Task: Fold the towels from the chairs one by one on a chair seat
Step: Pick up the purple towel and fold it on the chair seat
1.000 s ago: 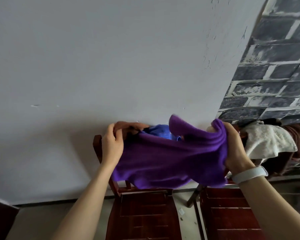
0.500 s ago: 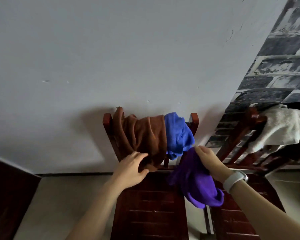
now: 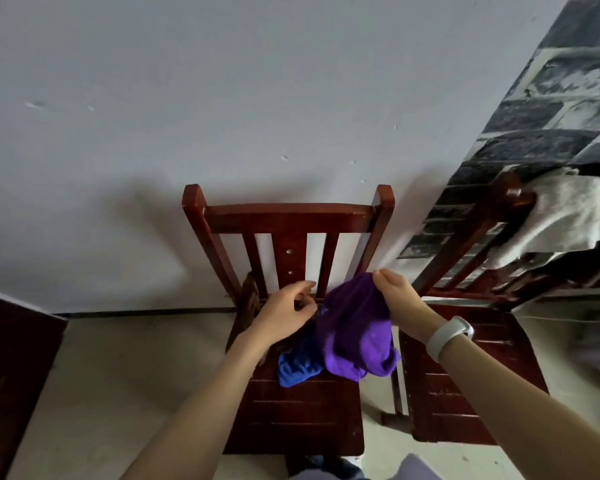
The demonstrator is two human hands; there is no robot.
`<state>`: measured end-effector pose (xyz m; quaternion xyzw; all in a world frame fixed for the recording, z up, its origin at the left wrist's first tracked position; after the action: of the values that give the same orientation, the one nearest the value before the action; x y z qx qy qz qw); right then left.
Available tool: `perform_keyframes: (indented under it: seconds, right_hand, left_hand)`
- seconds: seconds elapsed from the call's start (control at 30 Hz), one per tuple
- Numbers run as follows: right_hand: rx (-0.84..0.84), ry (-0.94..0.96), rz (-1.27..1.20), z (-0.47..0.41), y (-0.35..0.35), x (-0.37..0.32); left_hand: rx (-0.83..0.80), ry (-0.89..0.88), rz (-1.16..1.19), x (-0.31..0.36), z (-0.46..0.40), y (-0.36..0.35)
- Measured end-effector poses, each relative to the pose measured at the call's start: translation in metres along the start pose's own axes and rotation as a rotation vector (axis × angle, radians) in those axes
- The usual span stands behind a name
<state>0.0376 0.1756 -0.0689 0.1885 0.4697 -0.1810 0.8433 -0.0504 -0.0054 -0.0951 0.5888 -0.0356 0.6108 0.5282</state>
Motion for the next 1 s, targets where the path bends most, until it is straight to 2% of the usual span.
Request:
perform_keyframes:
  seconds: [0.13, 0.23, 0.3, 0.37, 0.43, 0.47, 0.5, 0.57, 0.63, 0.77, 0.93, 1.0]
  right_hand:
    - [-0.212, -0.025, -0.175, 0.014, -0.002, -0.016]
    - [-0.333, 0.029, -0.308, 0.019, 0.004, -0.035]
    - [-0.189, 0.12, -0.337, 0.012, 0.015, -0.047]
    - [0.091, 0.197, -0.188, 0.003, 0.03, -0.045]
    - [0.267, 0.138, -0.023, 0.003, 0.042, -0.022]
    - [0.247, 0.035, 0.006, 0.005, 0.045, -0.001]
    - [0.156, -0.105, 0.011, 0.011, 0.044, 0.023]
    - [-0.115, -0.344, -0.034, 0.027, 0.03, 0.06]
    - [-0.248, -0.38, -0.172, 0.03, 0.014, 0.073]
    - [-0.293, -0.375, -0.366, 0.025, -0.008, 0.059]
    - [-0.303, -0.518, -0.305, 0.029, -0.016, 0.071]
    - [-0.306, -0.565, -0.352, 0.032, -0.017, 0.077]
  left_hand:
    - [-0.167, 0.042, 0.271, 0.002, 0.018, -0.026]
    - [-0.188, 0.068, 0.444, 0.005, 0.023, -0.031]
    - [-0.127, 0.062, 0.466, 0.013, 0.023, -0.029]
    - [-0.032, 0.095, 0.523, 0.023, 0.023, -0.025]
    - [0.025, 0.146, 0.623, 0.032, 0.024, -0.021]
    - [0.037, 0.171, 0.668, 0.036, 0.024, -0.021]
    - [0.04, 0.19, 0.686, 0.037, 0.024, -0.021]
    - [0.012, 0.202, 0.656, 0.04, 0.024, -0.022]
    - [-0.017, 0.207, 0.62, 0.044, 0.026, -0.025]
    - [-0.047, 0.235, 0.45, 0.04, 0.032, -0.03]
    - [-0.091, 0.254, 0.345, 0.033, 0.044, -0.021]
    - [-0.082, 0.223, 0.282, 0.035, 0.048, -0.018]
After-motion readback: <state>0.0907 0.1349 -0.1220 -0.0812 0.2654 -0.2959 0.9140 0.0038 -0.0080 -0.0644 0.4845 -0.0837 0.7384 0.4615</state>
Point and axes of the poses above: each hand's wrist, its own z-axis away from the middle knuckle, its own y-axis out of the back of the hand, x = y × z, the point moved 2 cm from there along -z, towards the middle knuckle, and after that the axes turned 2 degrees about -z, right-handed, at the moved point
